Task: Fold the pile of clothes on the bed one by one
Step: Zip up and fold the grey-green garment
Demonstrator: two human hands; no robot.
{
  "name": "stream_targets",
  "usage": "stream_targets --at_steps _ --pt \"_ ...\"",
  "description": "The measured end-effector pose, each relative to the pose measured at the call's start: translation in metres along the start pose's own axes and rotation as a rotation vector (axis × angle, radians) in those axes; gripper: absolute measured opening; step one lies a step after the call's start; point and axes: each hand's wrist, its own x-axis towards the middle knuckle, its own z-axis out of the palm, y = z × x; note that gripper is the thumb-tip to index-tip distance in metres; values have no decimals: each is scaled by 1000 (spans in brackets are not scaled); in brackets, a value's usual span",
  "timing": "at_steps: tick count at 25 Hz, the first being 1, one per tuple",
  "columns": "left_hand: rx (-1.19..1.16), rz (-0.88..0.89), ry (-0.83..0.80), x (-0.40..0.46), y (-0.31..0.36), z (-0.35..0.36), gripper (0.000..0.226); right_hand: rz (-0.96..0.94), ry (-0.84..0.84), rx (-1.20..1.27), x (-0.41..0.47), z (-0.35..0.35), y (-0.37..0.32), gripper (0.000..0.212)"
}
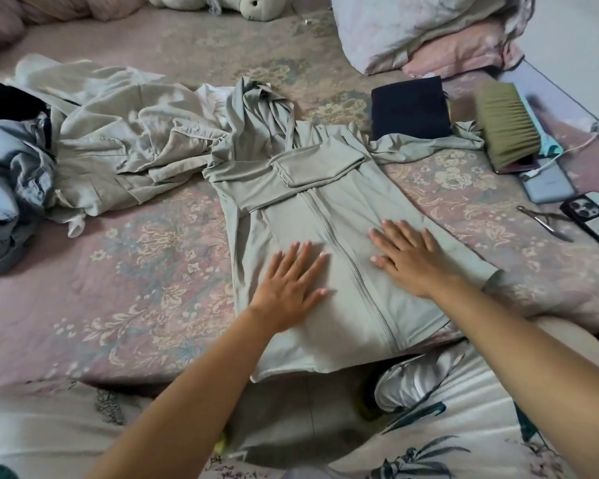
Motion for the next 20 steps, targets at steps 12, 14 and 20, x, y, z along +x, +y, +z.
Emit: stream_targets --at_steps 12,14,20 --pt "9 -24 74 186 26 -26 90 364 305 582 78 -47 101 45" --pt "13 0 76 212 33 -16 83 427 367 507 109 -57 136 36" --pt "45 23 304 217 29 14 65 413 252 -71 183 -85 203 50"
